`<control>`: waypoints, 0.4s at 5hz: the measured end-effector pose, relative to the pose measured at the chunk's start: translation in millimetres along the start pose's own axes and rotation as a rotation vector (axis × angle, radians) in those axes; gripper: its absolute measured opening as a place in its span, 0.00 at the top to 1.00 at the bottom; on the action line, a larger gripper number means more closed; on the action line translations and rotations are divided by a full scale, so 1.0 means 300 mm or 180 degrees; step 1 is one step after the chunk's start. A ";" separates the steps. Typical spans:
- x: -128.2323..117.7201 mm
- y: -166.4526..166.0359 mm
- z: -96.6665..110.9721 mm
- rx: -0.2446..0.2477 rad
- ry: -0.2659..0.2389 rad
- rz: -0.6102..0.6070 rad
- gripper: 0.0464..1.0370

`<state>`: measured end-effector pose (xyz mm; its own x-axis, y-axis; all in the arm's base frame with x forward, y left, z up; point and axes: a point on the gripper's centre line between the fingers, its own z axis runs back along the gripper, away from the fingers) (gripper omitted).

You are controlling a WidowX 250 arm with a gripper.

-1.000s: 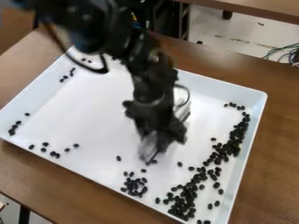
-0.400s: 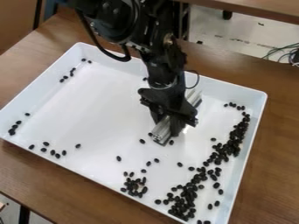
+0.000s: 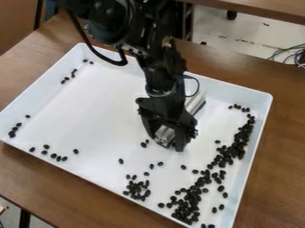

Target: Sweep into pile

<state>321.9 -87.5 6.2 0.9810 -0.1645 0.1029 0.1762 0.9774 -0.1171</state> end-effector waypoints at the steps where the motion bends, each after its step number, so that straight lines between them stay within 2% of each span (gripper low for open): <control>1: -0.024 0.021 0.068 0.0169 0.0132 -0.0016 0.03; 2: -0.058 0.085 0.219 0.0329 0.0313 0.0287 0.03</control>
<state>304.0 -50.9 66.3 0.9966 -0.0828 -0.0013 0.0828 0.9964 -0.0186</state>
